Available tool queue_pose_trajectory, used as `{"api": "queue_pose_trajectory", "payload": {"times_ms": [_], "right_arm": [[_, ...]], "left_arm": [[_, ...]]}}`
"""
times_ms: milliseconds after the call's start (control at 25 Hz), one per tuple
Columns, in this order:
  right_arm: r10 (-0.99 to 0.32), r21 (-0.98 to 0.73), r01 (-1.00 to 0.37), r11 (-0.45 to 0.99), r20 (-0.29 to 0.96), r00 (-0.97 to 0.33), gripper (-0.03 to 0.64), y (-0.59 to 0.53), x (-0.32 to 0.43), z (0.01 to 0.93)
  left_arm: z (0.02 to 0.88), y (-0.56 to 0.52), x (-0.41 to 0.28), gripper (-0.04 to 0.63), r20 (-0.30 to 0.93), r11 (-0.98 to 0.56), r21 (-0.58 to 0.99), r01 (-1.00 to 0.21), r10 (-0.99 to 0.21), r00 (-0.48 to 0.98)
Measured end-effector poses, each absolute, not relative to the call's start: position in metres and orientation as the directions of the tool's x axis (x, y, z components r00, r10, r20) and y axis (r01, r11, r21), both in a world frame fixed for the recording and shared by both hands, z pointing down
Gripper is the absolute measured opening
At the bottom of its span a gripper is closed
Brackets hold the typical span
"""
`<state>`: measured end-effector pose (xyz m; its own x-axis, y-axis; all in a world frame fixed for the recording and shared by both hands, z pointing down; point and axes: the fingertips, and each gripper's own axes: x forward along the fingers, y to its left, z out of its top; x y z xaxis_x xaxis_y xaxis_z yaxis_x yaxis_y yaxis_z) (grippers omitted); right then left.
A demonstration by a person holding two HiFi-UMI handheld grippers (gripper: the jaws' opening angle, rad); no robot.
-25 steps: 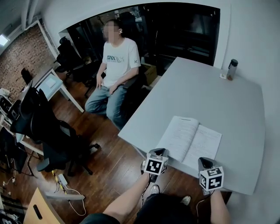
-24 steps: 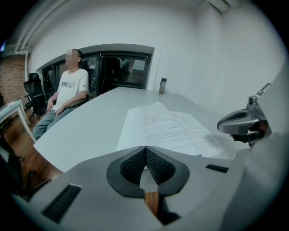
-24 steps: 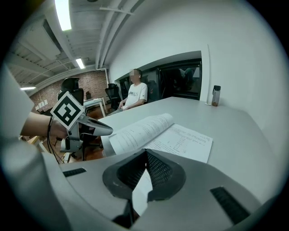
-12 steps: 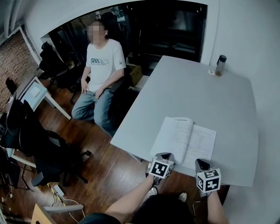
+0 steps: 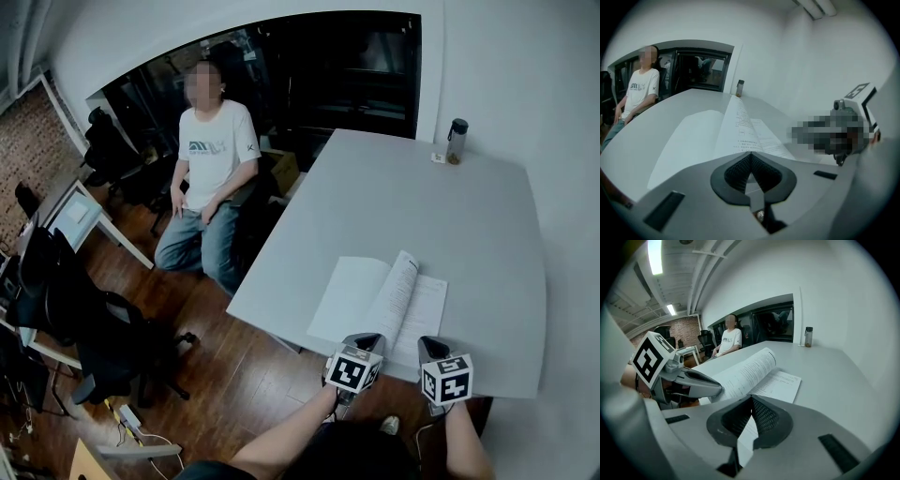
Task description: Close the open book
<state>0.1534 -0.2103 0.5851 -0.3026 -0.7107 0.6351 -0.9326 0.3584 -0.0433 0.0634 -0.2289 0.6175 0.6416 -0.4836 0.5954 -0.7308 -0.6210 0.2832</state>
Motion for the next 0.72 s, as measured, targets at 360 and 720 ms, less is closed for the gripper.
{"api": "queue_pose_trajectory", "payload": {"times_ms": [360,720], "right_arm": [[-0.717,-0.074,-0.948,0.31,0.636,-0.285,0.005,-0.205,0.186,0.594],[-0.755,-0.067,-0.962,0.263,0.607,-0.249,0.005,-0.209,0.204,0.581]], "left_arm": [[0.578,-0.209,0.106,0.005,0.505,-0.719,0.276,-0.638,-0.457,0.732],[0.592,-0.218,0.06,0.005,0.555,-0.645,0.236,-0.727,-0.524,0.646]]}}
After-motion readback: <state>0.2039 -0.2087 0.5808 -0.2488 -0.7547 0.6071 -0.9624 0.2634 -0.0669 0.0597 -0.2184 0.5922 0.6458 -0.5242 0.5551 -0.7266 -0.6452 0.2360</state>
